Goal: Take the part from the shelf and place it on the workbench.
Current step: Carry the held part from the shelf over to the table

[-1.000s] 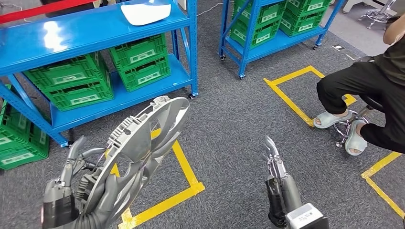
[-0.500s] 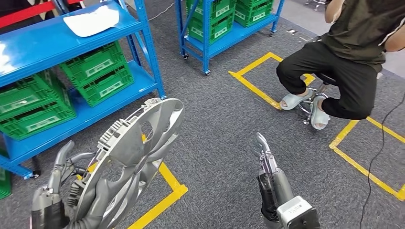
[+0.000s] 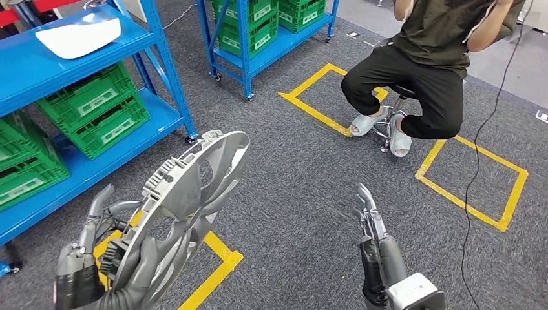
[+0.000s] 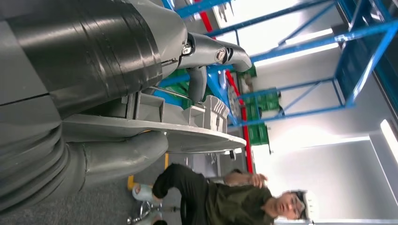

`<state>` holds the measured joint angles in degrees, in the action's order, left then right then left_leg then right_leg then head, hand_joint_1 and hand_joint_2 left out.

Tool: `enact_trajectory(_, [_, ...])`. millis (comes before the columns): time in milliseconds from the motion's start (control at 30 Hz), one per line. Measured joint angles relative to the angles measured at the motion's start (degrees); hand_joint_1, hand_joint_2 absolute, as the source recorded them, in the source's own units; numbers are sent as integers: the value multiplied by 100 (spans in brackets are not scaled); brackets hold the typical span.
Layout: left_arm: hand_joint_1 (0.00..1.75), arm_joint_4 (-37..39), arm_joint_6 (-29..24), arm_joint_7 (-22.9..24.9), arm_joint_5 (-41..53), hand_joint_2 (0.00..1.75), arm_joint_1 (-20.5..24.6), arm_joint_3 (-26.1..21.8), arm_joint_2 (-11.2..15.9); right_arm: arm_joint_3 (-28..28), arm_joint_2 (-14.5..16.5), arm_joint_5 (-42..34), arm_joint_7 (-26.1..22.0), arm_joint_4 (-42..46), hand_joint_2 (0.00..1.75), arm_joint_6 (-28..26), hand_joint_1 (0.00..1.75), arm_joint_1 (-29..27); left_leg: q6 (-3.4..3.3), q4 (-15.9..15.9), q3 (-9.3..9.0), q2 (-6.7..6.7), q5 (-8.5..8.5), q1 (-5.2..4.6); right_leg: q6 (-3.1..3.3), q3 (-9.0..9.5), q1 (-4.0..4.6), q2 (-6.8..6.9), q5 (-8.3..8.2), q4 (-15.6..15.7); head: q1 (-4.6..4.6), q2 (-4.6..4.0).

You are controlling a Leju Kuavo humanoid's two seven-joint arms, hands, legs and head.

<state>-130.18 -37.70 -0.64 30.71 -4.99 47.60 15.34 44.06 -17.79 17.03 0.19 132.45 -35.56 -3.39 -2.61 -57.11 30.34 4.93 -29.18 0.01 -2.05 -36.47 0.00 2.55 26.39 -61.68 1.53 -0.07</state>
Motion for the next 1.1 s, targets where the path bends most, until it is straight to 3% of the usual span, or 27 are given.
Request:
enact_trajectory(67, [175, -1, 0, -9, 0, 175, 5, 0, 0, -2, 0, 0, -6, 0, 0, -1, 0, 0, 36, -8, -11, 108, -29, -25, 89, 216, 75, 183, -38, 374, 2, 0])
enact_trajectory(133, [175, -1, 0, -16, 1, 175, 8, 1, 1, -4, 0, 0, -9, 1, 0, -2, 0, -2, 89, -17, -21, 218, -56, -40, 132, 249, 82, 85, -53, 416, -6, 0])
enact_trajectory(167, [175, -1, 0, -19, 2, 175, 7, 2, 1, -5, 1, 0, -10, 1, 0, -3, 0, -3, 120, -44, -14, 170, -91, -33, 148, 259, 62, 14, -69, 439, -9, 0])
enact_trajectory(233, [175, -7, 0, -46, 27, 175, -1, 2, 1, -6, 7, 0, -9, 1, 0, -5, 0, -1, 171, -365, 121, -111, -310, -9, 181, 291, 11, -114, -105, 497, -58, 0])
enact_trajectory(267, [175, -11, 0, -64, 60, 175, -9, 2, 1, -5, 9, 0, -9, 1, 0, -7, 0, -2, 193, -710, 288, -300, -483, 12, 189, 293, -3, -181, -117, 507, -96, 0])
enact_trajectory(300, [175, -15, 0, -82, 105, 175, -22, 2, 1, -5, 11, 0, -7, -1, 0, -7, 0, -1, 208, -1112, 480, -402, -650, 27, 198, 287, -11, -251, -122, 507, -132, 0])
enact_trajectory(333, [175, -17, 0, -89, 157, 175, -34, 1, 1, -4, 11, 0, -3, -1, 0, -7, 0, -2, 221, -1471, 664, -445, -763, 38, 202, 280, -16, -328, -125, 505, -160, 0])
enact_trajectory(367, [175, -17, 0, -90, 210, 175, -50, 1, 1, -4, 12, 0, 2, -2, 0, -7, 0, -4, 228, -1667, 781, -460, -772, 48, 201, 278, -21, -415, -125, 501, -177, 0])
enact_trajectory(400, [175, -18, 0, -89, 258, 175, -63, 0, 1, -4, 13, 0, 8, -2, 0, -7, 0, -4, 231, -1639, 797, -470, -666, 58, 196, 279, -30, -503, -124, 496, -189, 0])
enact_trajectory(433, [175, -21, 0, -85, 298, 175, -71, 0, 2, -4, 13, 1, 14, -2, 0, -5, 0, -3, 231, -1412, 719, -497, -475, 69, 186, 283, -41, -591, -120, 485, -201, 0])
enact_trajectory(500, [175, -37, 0, -70, 367, 175, -73, 1, 2, -4, 15, 10, 40, -2, 0, 5, 0, 1, 233, -661, 422, -743, -61, 109, 138, 271, -64, -755, -101, 444, -227, 0])
enact_trajectory(567, [175, -80, 0, -24, 445, 175, -57, 3, 0, -4, 18, 33, 95, -2, 0, 21, 0, 17, 220, -197, 199, -976, 60, 131, 60, 207, -88, -899, -101, 394, -245, 0])
enact_trajectory(600, [175, -101, 0, 13, 483, 175, -49, 3, 0, -4, 20, 47, 122, -2, 0, 26, 0, 25, 203, -156, 163, -995, 28, 123, 16, 171, -102, -969, -117, 392, -248, 0])
enact_trajectory(633, [175, -121, 0, 55, 514, 175, -41, 5, -1, -4, 21, 58, 144, -1, 0, 28, 0, 30, 173, -130, 134, -931, 25, 119, -26, 142, -115, -1040, -137, 397, -246, 0])
enact_trajectory(667, [175, -128, 0, 93, 528, 175, -34, 7, 1, -4, 21, 67, 156, 0, 0, 25, 0, 24, 142, -117, 123, -860, 38, 119, -60, 109, -114, -1022, -134, 386, -241, 0])
enact_trajectory(700, [175, -131, 0, 124, 526, 175, -31, 8, 1, -5, 21, 74, 154, 1, 0, 16, 0, 17, 107, -97, 106, -788, 47, 125, -87, 53, -99, -904, -82, 302, -214, 0])
enact_trajectory(733, [175, -132, 0, 140, 512, 175, -29, 11, 1, -7, 19, 78, 146, 1, 0, 5, 0, 12, 74, -75, 90, -708, 54, 131, -106, -56, -82, -728, 28, 94, -172, 0])
enact_trajectory(800, [175, -134, 0, 145, 468, 175, -32, 17, 3, -8, 17, 77, 122, -1, 0, -19, 0, 4, 28, -67, 81, -540, 43, 104, -127, -417, -73, -375, 361, -638, -77, 0])
enact_trajectory(867, [175, -134, 0, 140, 434, 175, -32, 25, 7, -8, 17, 66, 110, -2, 0, -36, 0, -2, 2, -67, 82, -362, 26, 69, -125, -716, -80, -296, 547, -1252, -35, 0])
enact_trajectory(900, [175, -133, 0, 140, 426, 175, -32, 28, 8, -8, 17, 62, 106, -2, 0, -42, 0, -5, -9, -67, 79, -280, 17, 54, -110, -721, -74, -287, 494, -1265, -20, 0])
enact_trajectory(967, [175, -134, 0, 140, 420, 175, -29, 33, 9, -8, 17, 59, 101, -2, 0, -49, 0, -9, -18, -67, 55, -132, -10, 18, -27, -393, -35, -191, 148, -635, 18, 0])
enact_trajectory(1000, [175, -134, 0, 140, 419, 175, -29, 35, 9, -8, 17, 59, 98, -2, 0, -50, 0, -6, -16, -64, 39, -65, -27, 3, 39, -169, 10, -37, 15, -219, 29, 0])
enact_trajectory(1033, [175, -137, 0, 140, 419, 175, -28, 36, 9, -8, 18, 58, 96, -2, 0, -50, 0, -3, -6, -66, 28, -3, -45, -15, 99, 26, 61, 102, -70, 119, 31, 0])
enact_trajectory(1100, [175, -141, 0, 140, 414, 175, -26, 38, 10, -8, 18, 57, 90, -2, 0, -51, 0, 0, 30, -63, 12, 119, -70, -34, 171, 184, 133, 229, -64, 367, 36, 0])
